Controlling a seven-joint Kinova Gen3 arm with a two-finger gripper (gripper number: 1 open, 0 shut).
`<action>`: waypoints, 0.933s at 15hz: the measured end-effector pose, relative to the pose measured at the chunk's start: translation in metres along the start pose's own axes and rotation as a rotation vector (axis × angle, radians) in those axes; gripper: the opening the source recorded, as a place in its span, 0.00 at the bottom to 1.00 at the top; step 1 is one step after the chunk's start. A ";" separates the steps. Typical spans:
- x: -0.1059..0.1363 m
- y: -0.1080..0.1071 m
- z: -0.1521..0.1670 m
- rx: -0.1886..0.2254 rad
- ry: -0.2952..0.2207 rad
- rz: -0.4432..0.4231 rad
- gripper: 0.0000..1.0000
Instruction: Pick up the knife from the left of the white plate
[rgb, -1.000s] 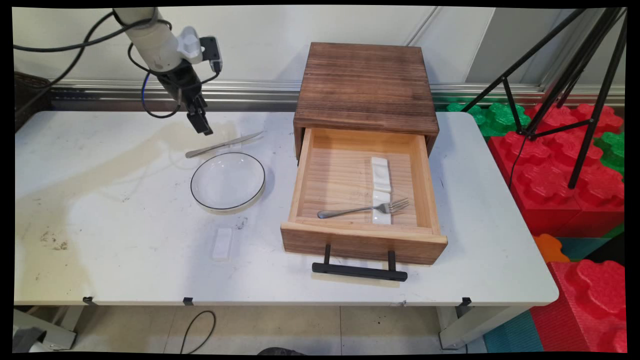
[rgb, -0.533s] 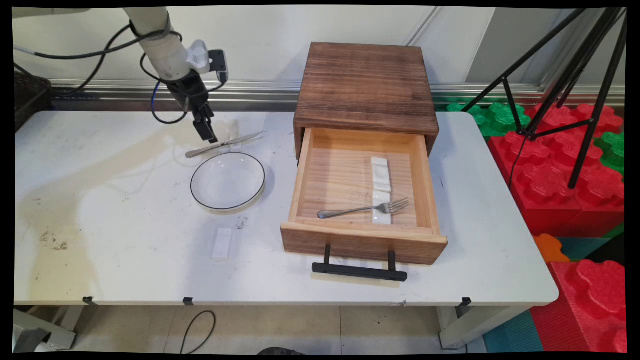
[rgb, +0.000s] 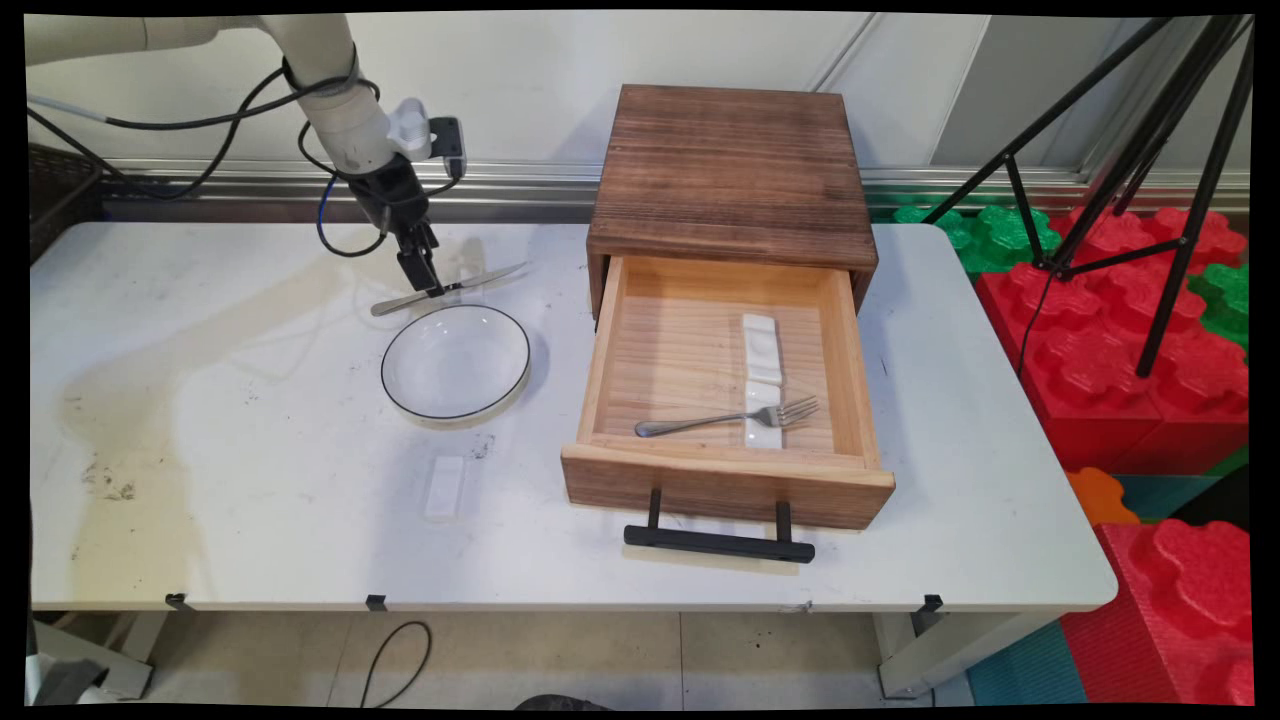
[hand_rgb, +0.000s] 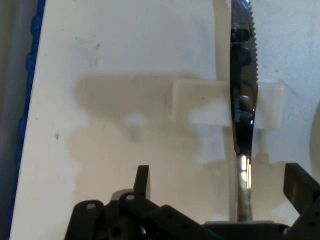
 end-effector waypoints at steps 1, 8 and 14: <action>0.000 -0.001 0.002 -0.003 0.000 0.000 1.00; -0.003 -0.003 0.010 -0.024 -0.001 0.001 1.00; -0.006 -0.001 0.011 -0.036 0.003 0.003 0.00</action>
